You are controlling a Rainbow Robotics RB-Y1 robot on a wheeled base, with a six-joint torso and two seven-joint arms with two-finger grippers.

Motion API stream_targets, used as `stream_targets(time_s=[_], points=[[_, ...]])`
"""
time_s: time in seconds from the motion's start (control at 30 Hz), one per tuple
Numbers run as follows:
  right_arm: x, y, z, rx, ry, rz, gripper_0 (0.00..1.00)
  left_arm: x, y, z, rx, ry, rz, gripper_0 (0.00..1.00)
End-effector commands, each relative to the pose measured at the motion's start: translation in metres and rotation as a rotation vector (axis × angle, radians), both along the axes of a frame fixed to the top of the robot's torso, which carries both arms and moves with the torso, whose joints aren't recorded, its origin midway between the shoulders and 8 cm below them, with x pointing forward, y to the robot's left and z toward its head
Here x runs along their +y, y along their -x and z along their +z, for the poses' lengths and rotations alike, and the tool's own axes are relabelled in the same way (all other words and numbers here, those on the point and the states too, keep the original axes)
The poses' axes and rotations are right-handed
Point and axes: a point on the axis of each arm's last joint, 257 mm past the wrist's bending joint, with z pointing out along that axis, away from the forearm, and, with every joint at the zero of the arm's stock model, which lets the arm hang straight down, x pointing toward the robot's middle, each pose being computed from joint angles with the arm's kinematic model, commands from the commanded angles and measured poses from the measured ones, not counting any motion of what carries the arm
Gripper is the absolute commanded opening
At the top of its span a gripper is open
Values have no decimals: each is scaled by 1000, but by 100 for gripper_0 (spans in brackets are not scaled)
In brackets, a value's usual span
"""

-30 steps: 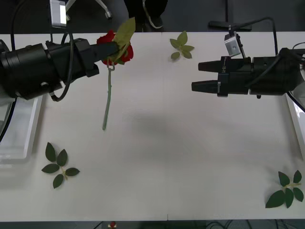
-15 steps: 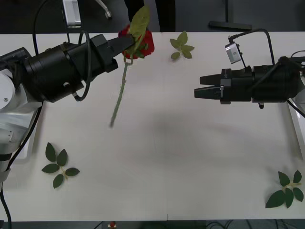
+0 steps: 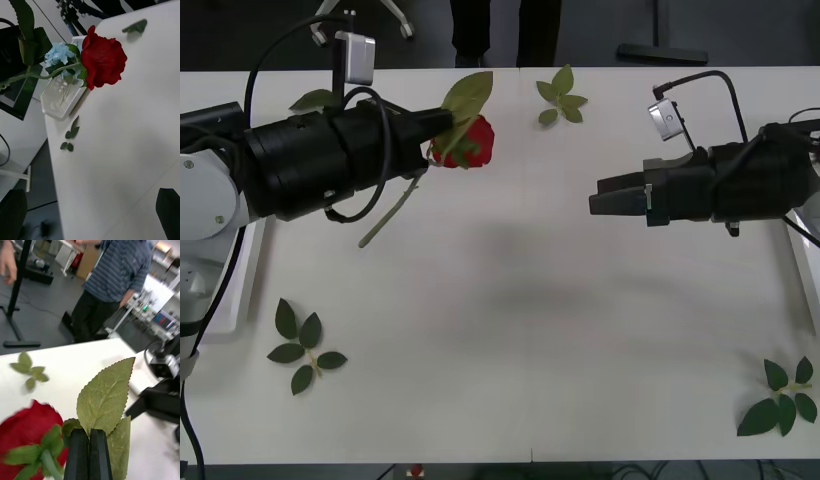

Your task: Place the red flowers into the right box and the blue flowers into the left box. If a person shows an open palm, hand one flower to the person first, then continue sorting.

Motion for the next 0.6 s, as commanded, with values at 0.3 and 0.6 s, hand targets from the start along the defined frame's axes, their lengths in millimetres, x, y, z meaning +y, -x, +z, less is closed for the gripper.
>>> stream_targets(time_s=[0.3, 0.6], points=[[-37, 30, -39, 512, 152, -125, 100, 83, -25, -80, 10, -482, 186, 0], [-51, 42, -53, 686, 203, -191, 100, 138, -28, -124, 107, -727, 292, 0]])
